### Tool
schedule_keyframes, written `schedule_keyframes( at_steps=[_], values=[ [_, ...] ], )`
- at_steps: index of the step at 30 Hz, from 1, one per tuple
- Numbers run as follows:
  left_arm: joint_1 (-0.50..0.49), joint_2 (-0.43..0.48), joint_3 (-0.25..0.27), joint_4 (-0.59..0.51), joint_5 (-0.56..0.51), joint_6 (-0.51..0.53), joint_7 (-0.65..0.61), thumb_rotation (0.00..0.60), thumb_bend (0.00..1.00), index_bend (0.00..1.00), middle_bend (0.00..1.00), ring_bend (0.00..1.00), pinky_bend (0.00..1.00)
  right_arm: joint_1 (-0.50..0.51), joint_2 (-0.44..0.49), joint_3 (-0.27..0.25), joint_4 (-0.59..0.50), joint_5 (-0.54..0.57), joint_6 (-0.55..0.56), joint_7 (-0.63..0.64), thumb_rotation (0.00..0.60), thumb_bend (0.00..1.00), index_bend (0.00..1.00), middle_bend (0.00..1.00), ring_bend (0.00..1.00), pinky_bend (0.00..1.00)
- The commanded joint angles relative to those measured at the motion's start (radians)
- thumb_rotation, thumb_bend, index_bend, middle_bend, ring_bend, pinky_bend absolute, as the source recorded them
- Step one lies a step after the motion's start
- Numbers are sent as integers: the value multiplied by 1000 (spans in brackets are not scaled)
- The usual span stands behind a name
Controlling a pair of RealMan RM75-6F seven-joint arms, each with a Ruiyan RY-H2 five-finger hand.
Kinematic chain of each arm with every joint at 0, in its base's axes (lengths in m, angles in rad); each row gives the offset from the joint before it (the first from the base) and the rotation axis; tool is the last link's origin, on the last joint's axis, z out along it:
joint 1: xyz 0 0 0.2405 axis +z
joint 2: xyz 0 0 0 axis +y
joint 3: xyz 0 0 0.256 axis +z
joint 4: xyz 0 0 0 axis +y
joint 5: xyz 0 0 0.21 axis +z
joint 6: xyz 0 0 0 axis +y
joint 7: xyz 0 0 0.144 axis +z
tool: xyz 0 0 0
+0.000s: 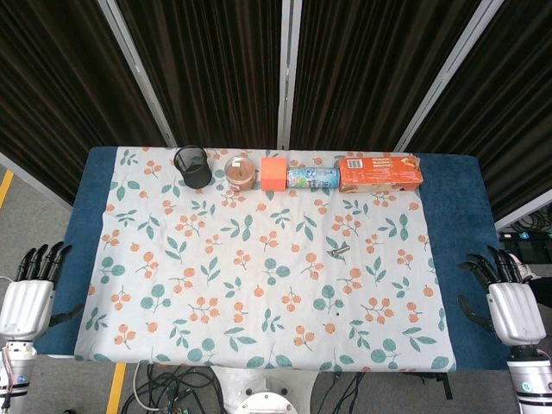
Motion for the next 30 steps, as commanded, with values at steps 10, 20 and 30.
schedule_keyframes(
  at_steps=[10,20,30],
  values=[
    [-1,5,0,-22,5,2,8,600,46,84,54,0,0,121,-1,36,7,-11,-185,-15,600,220,279,197,0,0],
    [18,8,6,-22,-8,14,0,600,46,84,54,0,0,419,-179,162,148,145,-560,-169,600,213,356,189,0,0],
    [12,7,-3,-17,-31,-6,-2,600,46,83,54,0,0,552,-407,171,381,206,-674,-207,600,258,413,187,0,0]
  ],
)
